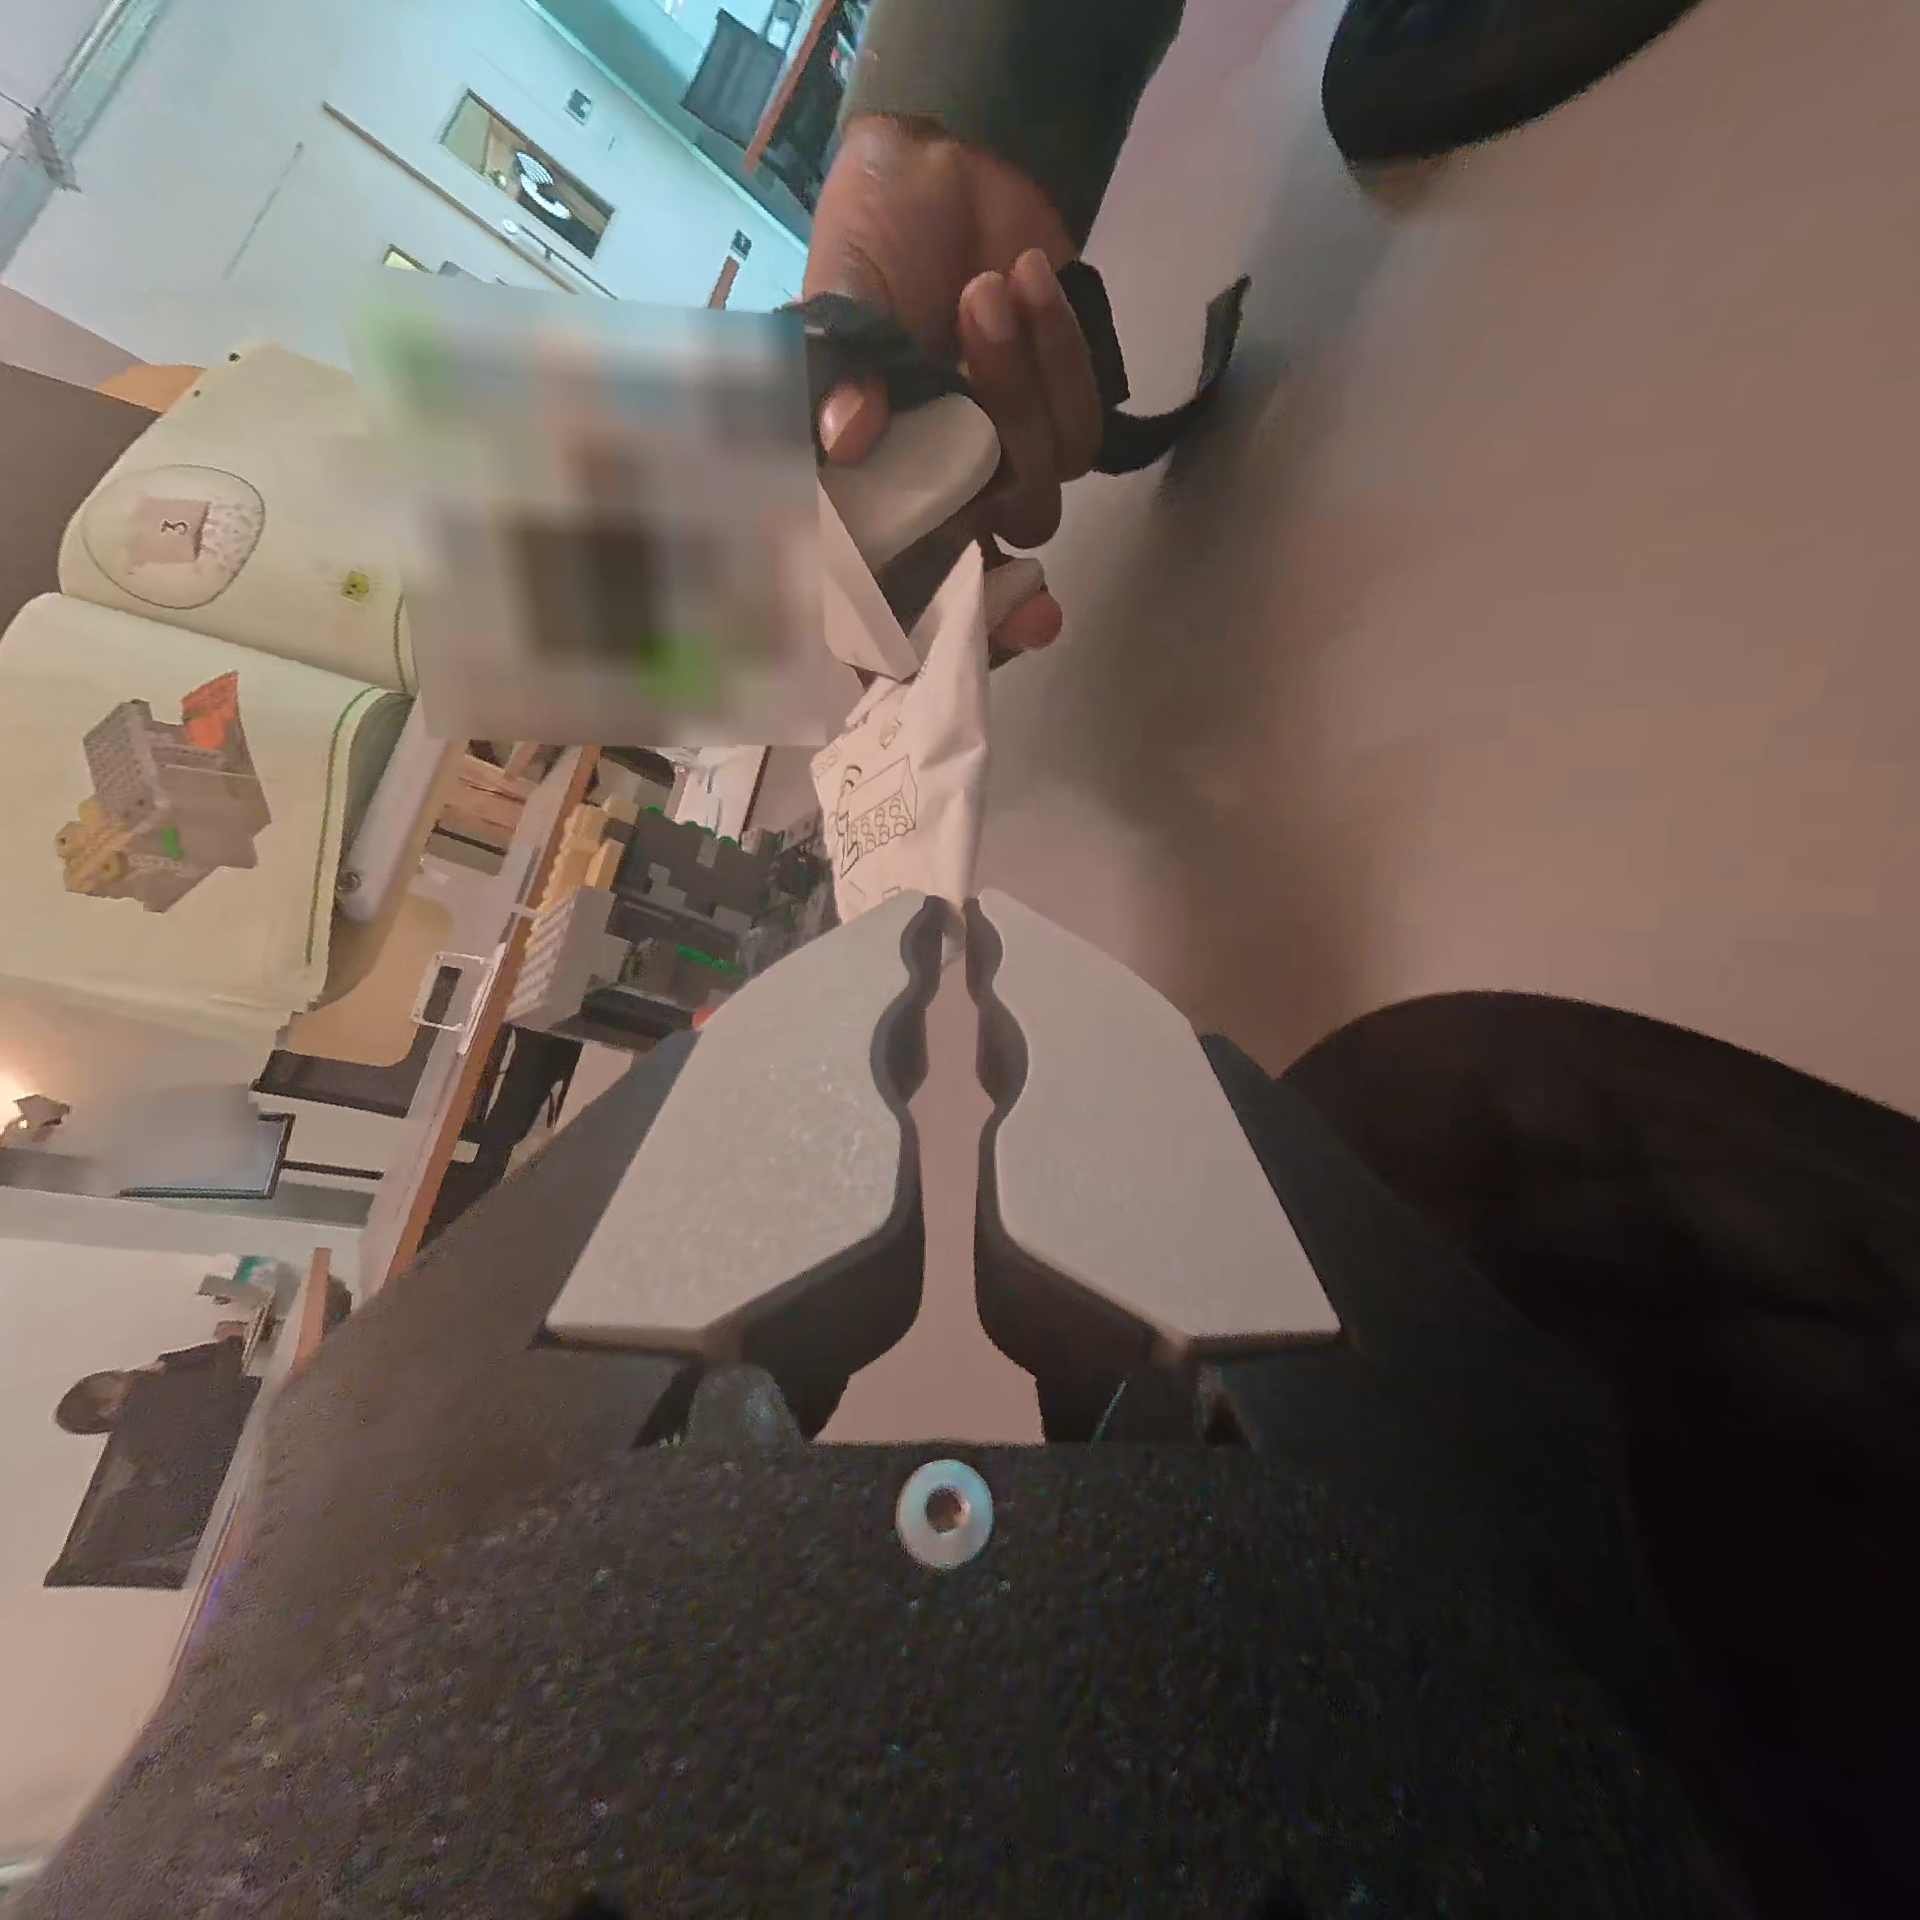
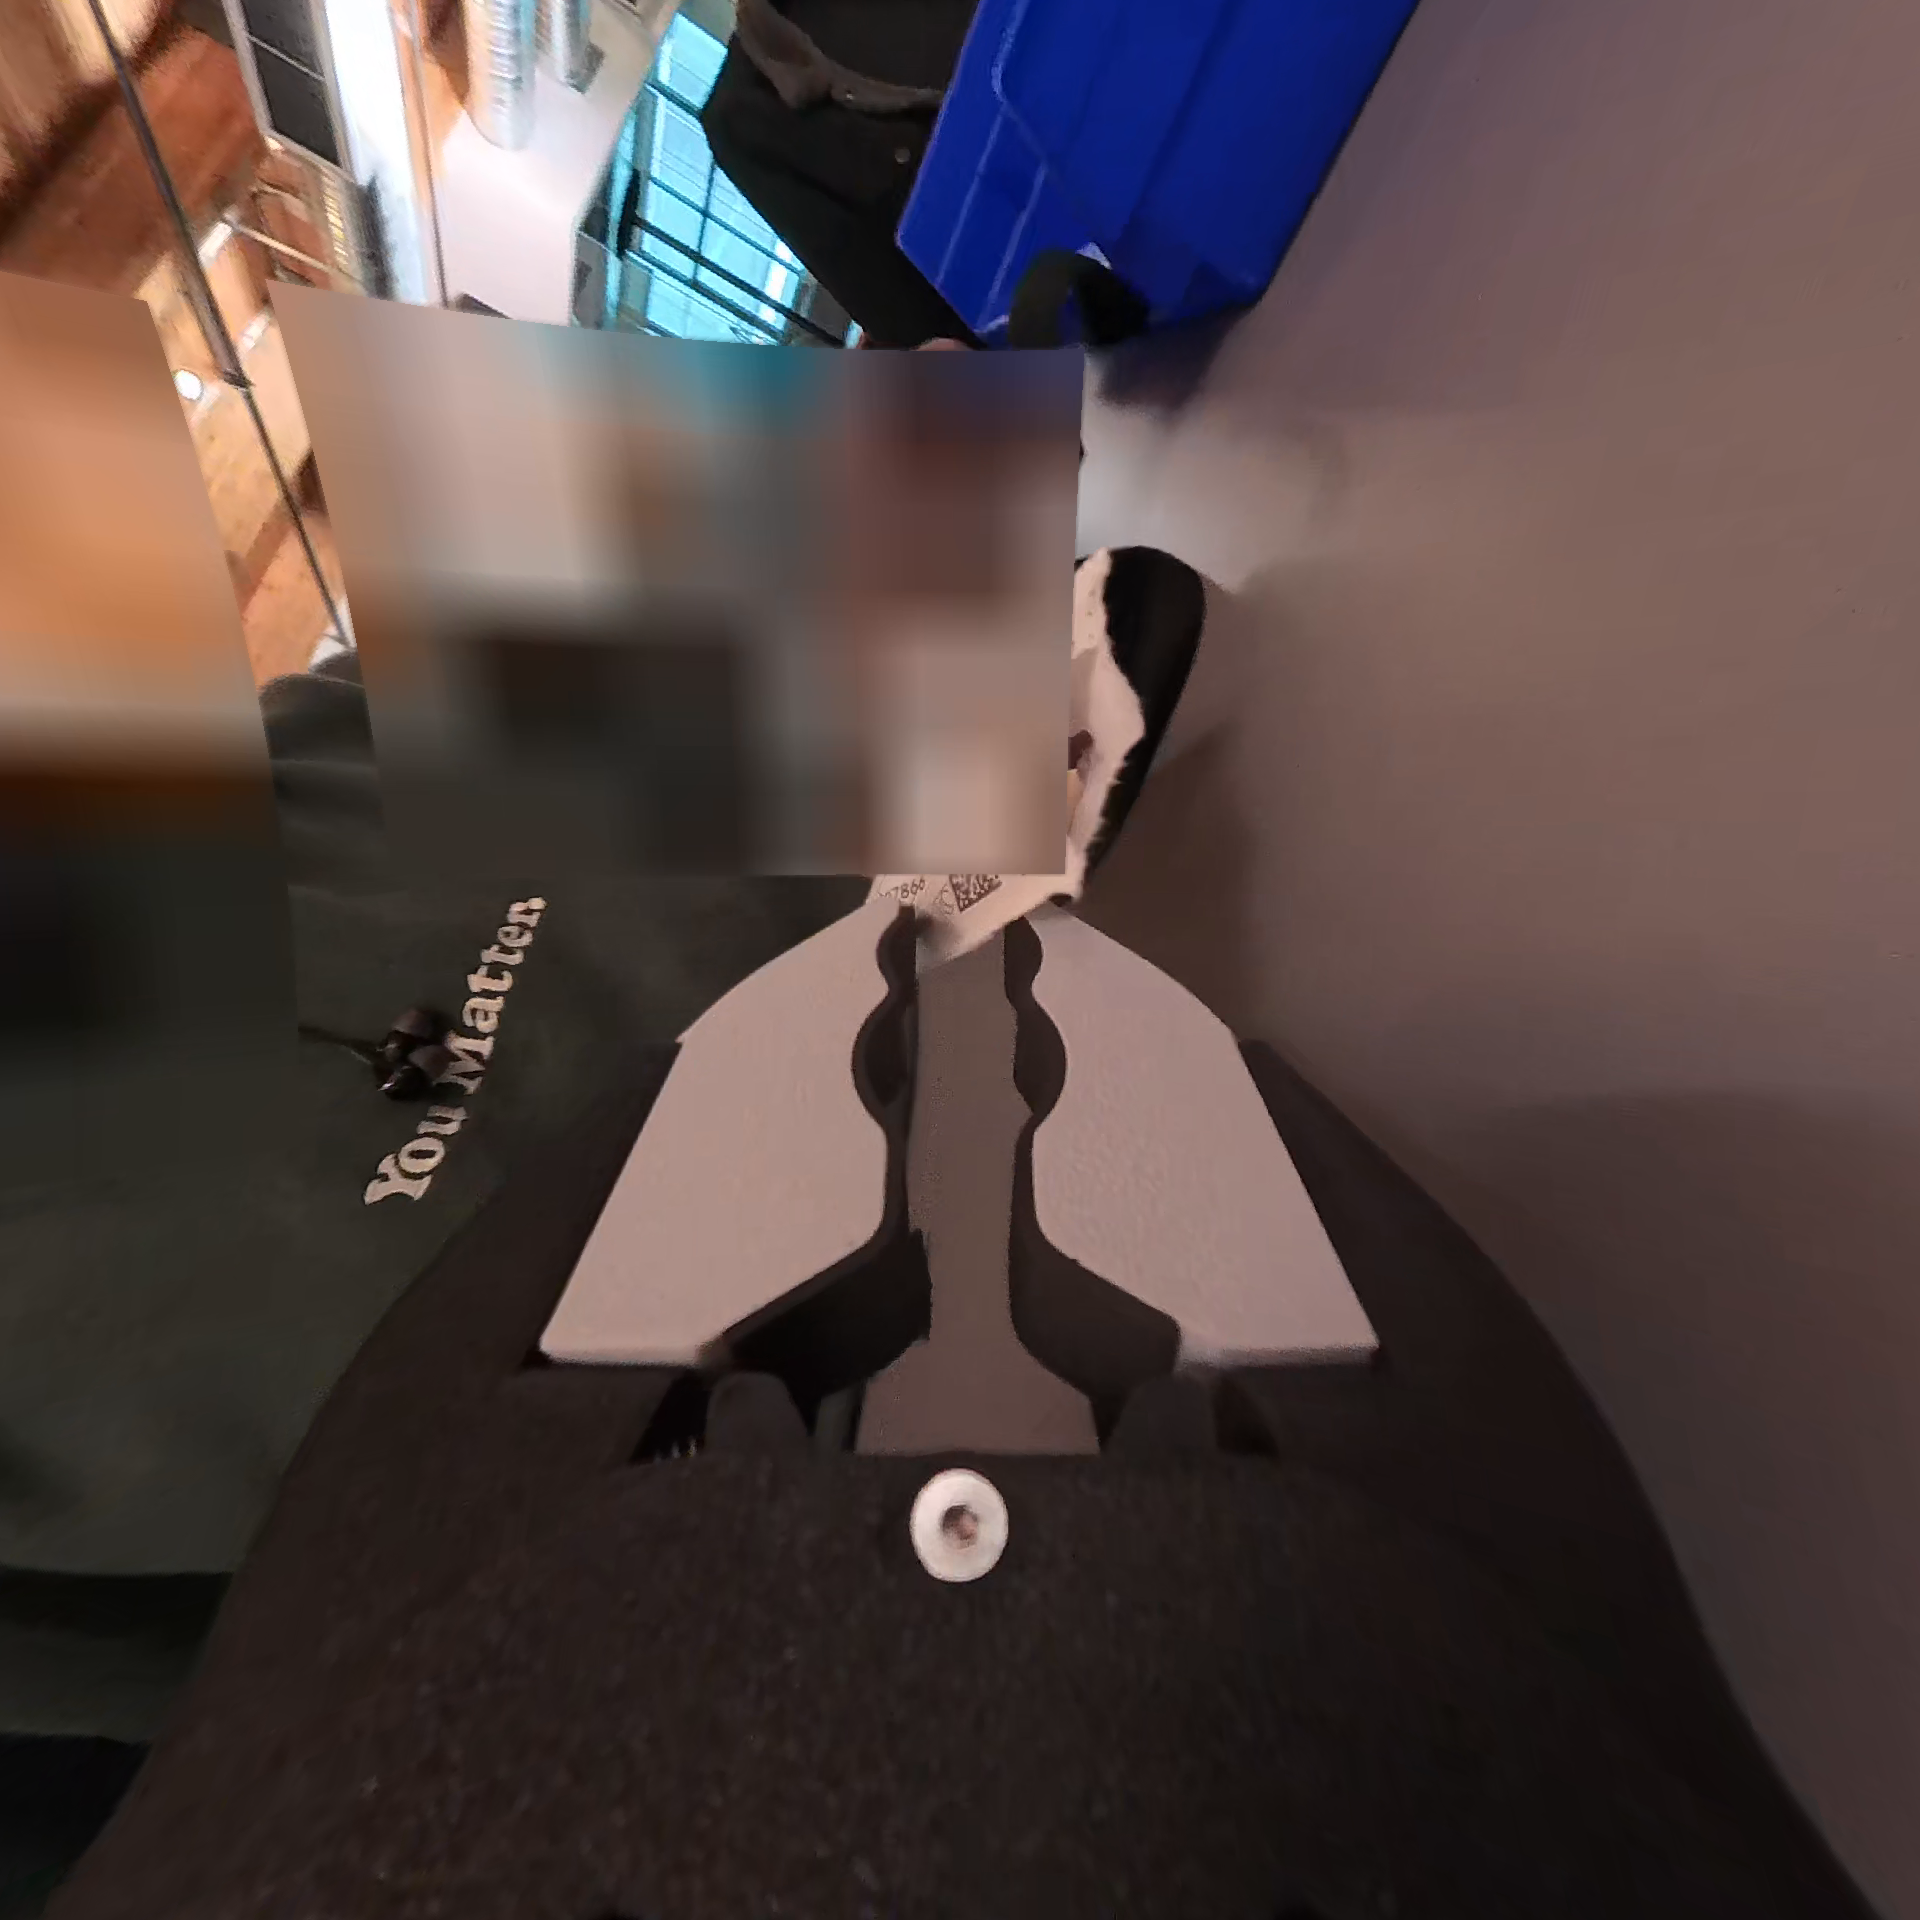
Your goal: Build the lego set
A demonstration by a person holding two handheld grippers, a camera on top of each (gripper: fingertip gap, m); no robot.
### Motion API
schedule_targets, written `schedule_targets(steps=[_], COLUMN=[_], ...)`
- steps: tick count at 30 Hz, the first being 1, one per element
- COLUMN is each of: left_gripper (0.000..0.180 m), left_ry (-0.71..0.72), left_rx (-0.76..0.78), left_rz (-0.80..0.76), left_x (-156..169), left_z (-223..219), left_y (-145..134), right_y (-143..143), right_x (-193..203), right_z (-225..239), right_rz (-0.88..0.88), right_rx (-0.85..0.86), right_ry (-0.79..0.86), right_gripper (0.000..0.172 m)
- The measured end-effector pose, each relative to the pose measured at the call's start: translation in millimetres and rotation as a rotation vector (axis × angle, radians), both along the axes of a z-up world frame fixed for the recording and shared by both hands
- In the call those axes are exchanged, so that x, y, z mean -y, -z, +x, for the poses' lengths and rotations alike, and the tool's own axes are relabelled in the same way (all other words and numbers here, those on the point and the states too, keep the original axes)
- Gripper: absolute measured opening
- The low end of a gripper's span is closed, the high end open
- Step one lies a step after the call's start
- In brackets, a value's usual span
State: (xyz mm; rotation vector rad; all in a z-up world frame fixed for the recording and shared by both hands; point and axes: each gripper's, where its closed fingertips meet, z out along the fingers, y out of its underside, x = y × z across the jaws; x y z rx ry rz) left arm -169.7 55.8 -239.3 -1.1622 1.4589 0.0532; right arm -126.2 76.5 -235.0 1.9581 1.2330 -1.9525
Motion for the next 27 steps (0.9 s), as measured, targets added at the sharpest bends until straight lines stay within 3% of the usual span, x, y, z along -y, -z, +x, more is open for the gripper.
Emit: schedule_targets(steps=[1,6,9,15,18,21,24,27], left_gripper=[0.004,0.003,0.002,0.002,0.002,0.002,0.002,0.002], left_ry=[-0.008,-0.046,-0.083,-0.161,-0.206,-0.244,-0.265,-0.296], left_rx=[-0.009,-0.047,-0.075,-0.071,-0.039,0.013,0.062,0.099], left_rz=[-0.004,-0.050,-0.063,-0.129,-0.186,-0.263,-0.328,-0.391], left_x=[-0.1,-0.3,-3.2,-10.9,-15.5,-20.0,-23.1,-27.6], left_z=[-2.3,-18.2,-31.5,-52.6,-60.5,-65.2,-66.9,-69.2], left_y=[3.3,18.8,26.5,30.5,31.0,30.3,27.6,24.7], right_y=[3.9,31.5,43.1,47.8,39.0,29.2,34.2,36.7], right_x=[-0.6,-7.9,-18.0,-28.0,-30.2,-32.0,-36.4,-38.3], right_z=[-1.9,-14.1,-20.9,-33.3,-38.1,-43.8,-49.4,-61.9], right_rz=[0.001,0.000,0.014,0.213,0.434,0.787,1.166,1.366], right_rx=[0.013,0.153,0.247,0.293,0.171,0.007,-0.030,-0.047], right_ry=[0.002,0.037,0.083,0.058,0.016,-0.002,-0.053,-0.098], right_gripper=[0.016,0.022,0.017,0.018,0.022,0.031,0.035,0.030])
